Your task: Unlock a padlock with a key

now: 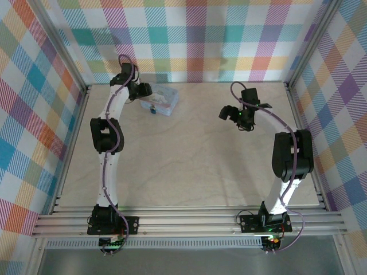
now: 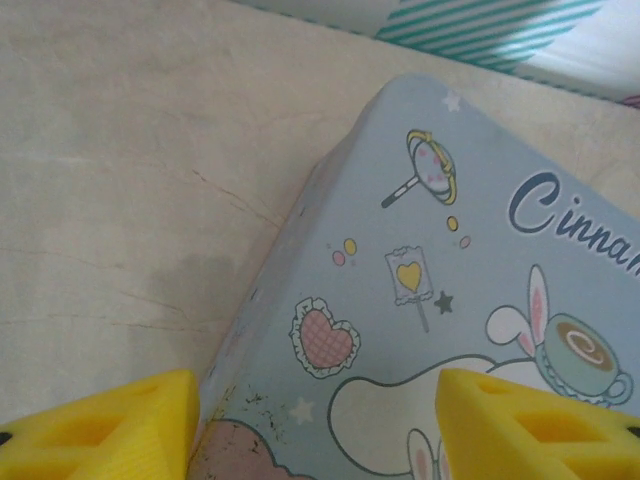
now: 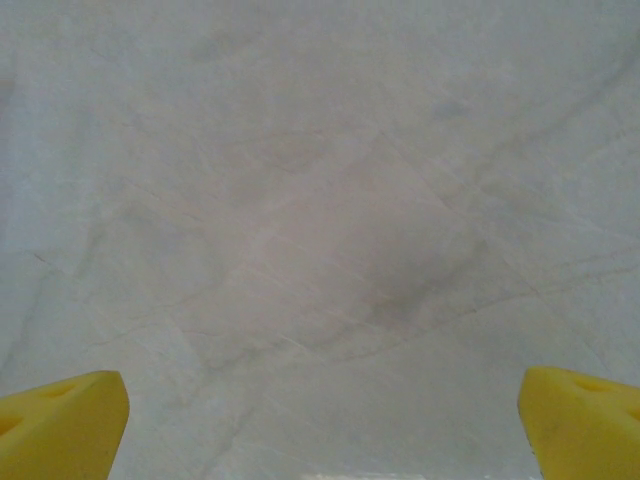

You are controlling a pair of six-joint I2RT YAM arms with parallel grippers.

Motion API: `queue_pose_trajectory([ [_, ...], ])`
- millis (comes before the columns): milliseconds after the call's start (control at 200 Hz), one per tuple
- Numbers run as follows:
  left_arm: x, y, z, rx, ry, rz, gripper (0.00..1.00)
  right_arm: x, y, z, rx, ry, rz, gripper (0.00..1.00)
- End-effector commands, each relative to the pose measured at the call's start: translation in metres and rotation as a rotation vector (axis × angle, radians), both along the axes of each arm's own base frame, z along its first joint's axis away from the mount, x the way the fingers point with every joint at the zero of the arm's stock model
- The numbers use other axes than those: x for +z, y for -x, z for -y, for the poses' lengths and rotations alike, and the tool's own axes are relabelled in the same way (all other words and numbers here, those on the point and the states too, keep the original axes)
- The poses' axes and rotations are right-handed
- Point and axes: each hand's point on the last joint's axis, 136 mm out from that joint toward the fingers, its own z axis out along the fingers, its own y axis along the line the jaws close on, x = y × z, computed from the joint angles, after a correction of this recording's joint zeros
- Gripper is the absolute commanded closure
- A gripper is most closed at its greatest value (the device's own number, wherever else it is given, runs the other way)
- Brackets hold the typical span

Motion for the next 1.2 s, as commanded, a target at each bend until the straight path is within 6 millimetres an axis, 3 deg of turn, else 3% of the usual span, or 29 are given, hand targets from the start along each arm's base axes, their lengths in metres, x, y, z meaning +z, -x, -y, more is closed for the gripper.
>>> queue_pose_trajectory([
  [0,-0.018,0.018,0.037,-0.099,0.038,-0.066,0.37,0.005,-0.005,-0.009,0.025,-0.026,-0.015,0.0],
  [175,-0.037,0.047,0.089,-0.143,0.065,-0.154,0.38,0.017,-0.012,-0.012,0.02,-0.046,-0.001,0.0],
  [345,-0.044,0.077,0.145,-0.128,0.129,-0.205,0.38,0.027,0.0,-0.012,0.035,-0.05,-0.013,0.0],
  [620,-0.032,0.125,0.287,-0.142,0.341,-0.208,0.39,0.042,0.036,0.006,0.047,0.039,-0.021,0.05],
  [720,-0.023,0.139,0.322,-0.178,0.366,-0.186,0.39,0.036,0.05,0.017,0.046,0.097,-0.06,0.05],
  [830,-0.023,0.151,0.338,-0.214,0.344,-0.173,0.39,0.031,0.057,0.03,0.038,0.132,-0.095,0.05],
  [930,-0.034,0.161,0.341,-0.242,0.32,-0.196,0.39,0.029,0.052,0.037,0.031,0.129,-0.1,0.08],
  [1075,-0.048,0.175,0.328,-0.239,0.283,-0.21,0.39,0.031,0.033,0.04,0.035,0.139,-0.098,0.21],
  [1195,-0.051,0.188,0.31,-0.237,0.236,-0.201,0.39,0.033,0.018,0.037,0.056,0.141,-0.096,0.22],
])
